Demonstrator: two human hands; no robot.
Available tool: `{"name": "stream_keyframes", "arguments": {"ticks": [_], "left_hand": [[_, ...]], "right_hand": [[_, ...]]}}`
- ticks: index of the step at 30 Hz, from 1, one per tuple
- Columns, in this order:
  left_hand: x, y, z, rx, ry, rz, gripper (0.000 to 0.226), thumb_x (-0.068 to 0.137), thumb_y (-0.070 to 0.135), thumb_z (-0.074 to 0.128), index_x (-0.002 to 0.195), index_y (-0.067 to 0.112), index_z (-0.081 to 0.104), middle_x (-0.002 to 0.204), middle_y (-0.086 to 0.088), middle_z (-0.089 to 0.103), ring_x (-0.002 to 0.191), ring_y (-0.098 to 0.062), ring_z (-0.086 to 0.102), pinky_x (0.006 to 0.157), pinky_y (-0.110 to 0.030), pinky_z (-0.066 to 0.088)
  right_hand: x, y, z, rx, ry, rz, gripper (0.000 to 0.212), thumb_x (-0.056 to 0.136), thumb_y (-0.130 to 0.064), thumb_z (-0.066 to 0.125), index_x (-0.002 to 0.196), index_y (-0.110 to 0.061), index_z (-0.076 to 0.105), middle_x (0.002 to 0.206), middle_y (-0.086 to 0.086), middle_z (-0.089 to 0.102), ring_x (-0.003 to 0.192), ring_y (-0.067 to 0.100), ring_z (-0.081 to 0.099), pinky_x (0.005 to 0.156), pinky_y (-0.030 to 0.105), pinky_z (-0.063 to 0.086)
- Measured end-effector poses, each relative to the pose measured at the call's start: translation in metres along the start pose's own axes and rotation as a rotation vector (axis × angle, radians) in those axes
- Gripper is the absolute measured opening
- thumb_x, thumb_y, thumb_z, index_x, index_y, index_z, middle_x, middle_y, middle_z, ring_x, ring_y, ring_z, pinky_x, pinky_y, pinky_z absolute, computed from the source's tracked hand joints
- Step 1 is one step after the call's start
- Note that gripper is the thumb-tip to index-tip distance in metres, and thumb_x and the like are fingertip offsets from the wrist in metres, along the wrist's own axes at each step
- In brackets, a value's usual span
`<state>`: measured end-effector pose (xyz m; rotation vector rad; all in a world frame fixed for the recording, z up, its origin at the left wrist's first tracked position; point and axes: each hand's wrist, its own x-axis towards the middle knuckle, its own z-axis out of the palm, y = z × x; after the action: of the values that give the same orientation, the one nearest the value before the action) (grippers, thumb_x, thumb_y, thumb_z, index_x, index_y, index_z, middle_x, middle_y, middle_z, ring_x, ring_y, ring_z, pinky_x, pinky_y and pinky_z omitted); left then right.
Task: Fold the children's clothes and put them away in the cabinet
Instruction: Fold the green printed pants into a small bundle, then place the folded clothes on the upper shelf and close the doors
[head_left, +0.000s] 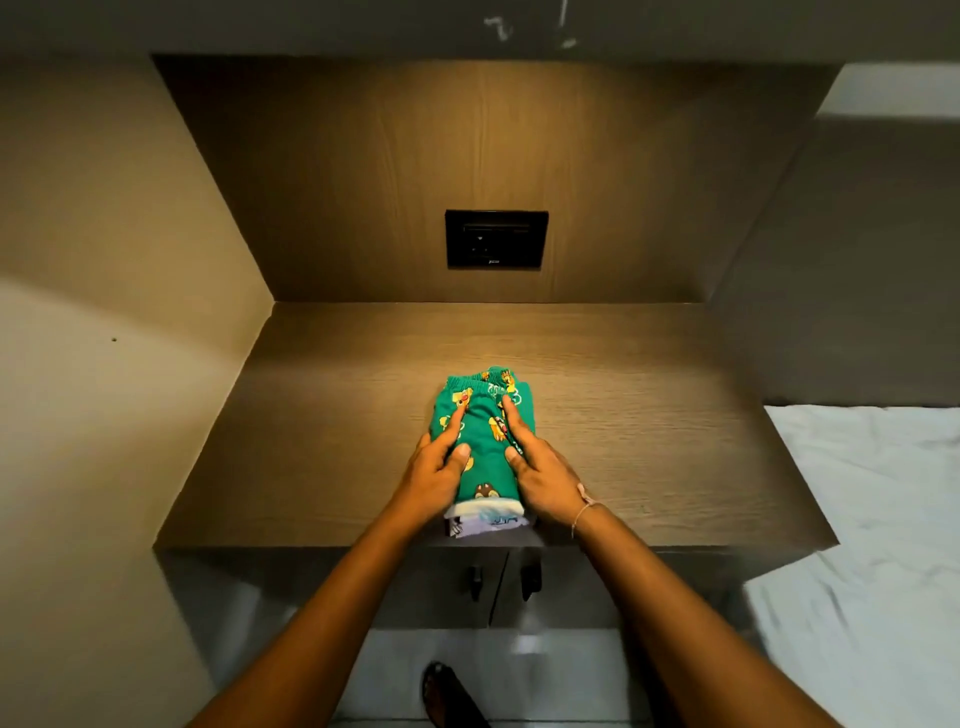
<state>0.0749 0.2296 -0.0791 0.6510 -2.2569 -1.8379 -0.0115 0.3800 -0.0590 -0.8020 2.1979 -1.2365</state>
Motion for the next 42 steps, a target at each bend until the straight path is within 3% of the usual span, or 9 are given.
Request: {"name": "stream_keyframes", "arguments": {"ticks": [9, 13, 20, 27, 30, 32, 36, 40, 42], "left_hand": [[-0.066, 0.063, 0.015, 0.083, 0.014, 0.092, 0.051, 0.100, 0.022, 0.045, 0.136, 0.056, 0.032, 0.132, -0.009, 0.040, 0.110, -0.020, 0.057, 0.085, -0.039, 0.058], [-0.113, 0.119, 0.027, 0.090, 0.011, 0.303, 0.056, 0.099, 0.023, 0.045, 0.131, 0.068, 0.030, 0.127, -0.001, 0.040, 0.118, -0.017, 0.053, 0.093, -0.043, 0.054], [-0.173, 0.251, 0.045, 0.037, -0.084, 0.717, 0.053, 0.101, 0.028, 0.042, 0.143, 0.053, 0.025, 0.134, 0.010, 0.033, 0.119, -0.003, 0.050, 0.092, -0.030, 0.054], [-0.167, 0.373, 0.055, 0.019, -0.051, 0.916, 0.054, 0.100, 0.025, 0.043, 0.141, 0.056, 0.027, 0.135, 0.005, 0.039, 0.125, -0.006, 0.048, 0.100, -0.027, 0.047], [-0.128, 0.425, 0.060, 0.134, -0.046, 0.874, 0.055, 0.101, 0.018, 0.043, 0.142, 0.050, 0.025, 0.137, 0.008, 0.038, 0.126, -0.006, 0.043, 0.102, -0.014, 0.038], [-0.090, 0.455, 0.066, 0.164, -0.113, 0.806, 0.056, 0.100, 0.017, 0.043, 0.146, 0.045, 0.027, 0.144, 0.006, 0.041, 0.127, -0.012, 0.046, 0.108, -0.028, 0.040], [-0.026, 0.492, 0.085, 0.219, -0.192, 0.649, 0.056, 0.098, 0.017, 0.045, 0.147, 0.037, 0.029, 0.138, -0.002, 0.054, 0.110, -0.019, 0.062, 0.098, -0.040, 0.051], [0.017, 0.506, 0.097, 0.424, -0.160, 0.566, 0.055, 0.096, 0.029, 0.046, 0.148, 0.029, 0.030, 0.146, -0.006, 0.047, 0.129, -0.027, 0.047, 0.110, -0.042, 0.038], [0.027, 0.506, 0.098, 0.648, -0.129, 0.545, 0.054, 0.097, 0.037, 0.043, 0.149, 0.027, 0.031, 0.152, -0.006, 0.039, 0.137, -0.030, 0.036, 0.114, -0.043, 0.028]], "right_hand": [[-0.068, -0.024, -0.023, 0.325, -0.011, -0.119, 0.061, 0.101, -0.020, 0.040, 0.129, -0.072, 0.024, 0.152, 0.000, 0.034, 0.129, 0.020, 0.050, 0.101, 0.052, 0.047], [-0.124, -0.060, -0.061, 0.283, 0.088, -0.251, 0.059, 0.094, -0.034, 0.043, 0.138, -0.065, 0.020, 0.151, -0.007, 0.034, 0.132, 0.016, 0.046, 0.103, 0.052, 0.046], [-0.214, -0.156, -0.164, 0.230, 0.195, -0.506, 0.057, 0.098, -0.031, 0.043, 0.142, -0.058, 0.020, 0.146, -0.006, 0.039, 0.126, 0.020, 0.054, 0.090, 0.051, 0.054], [-0.237, -0.247, -0.252, 0.148, 0.299, -0.667, 0.059, 0.101, -0.015, 0.042, 0.148, -0.045, 0.023, 0.148, -0.021, 0.039, 0.129, 0.008, 0.050, 0.101, 0.035, 0.049], [-0.211, -0.273, -0.296, 0.030, 0.372, -0.612, 0.059, 0.101, -0.013, 0.043, 0.146, -0.046, 0.025, 0.148, -0.016, 0.040, 0.125, 0.005, 0.052, 0.102, 0.030, 0.047], [-0.187, -0.286, -0.327, 0.019, 0.415, -0.520, 0.058, 0.101, -0.011, 0.043, 0.147, -0.043, 0.026, 0.150, -0.007, 0.039, 0.121, 0.009, 0.054, 0.101, 0.030, 0.047], [-0.139, -0.298, -0.375, 0.143, 0.444, -0.245, 0.056, 0.101, -0.004, 0.039, 0.150, -0.028, 0.026, 0.126, 0.008, 0.054, 0.089, 0.012, 0.061, 0.068, 0.017, 0.056], [-0.093, -0.291, -0.405, -0.095, 0.556, -0.026, 0.050, 0.097, -0.013, 0.050, 0.145, -0.019, 0.040, 0.127, 0.011, 0.059, 0.112, 0.027, 0.060, 0.100, 0.039, 0.049], [-0.087, -0.293, -0.405, -0.315, 0.653, 0.089, 0.043, 0.093, -0.025, 0.056, 0.134, -0.011, 0.054, 0.126, 0.012, 0.062, 0.112, 0.030, 0.060, 0.099, 0.038, 0.048]]}}
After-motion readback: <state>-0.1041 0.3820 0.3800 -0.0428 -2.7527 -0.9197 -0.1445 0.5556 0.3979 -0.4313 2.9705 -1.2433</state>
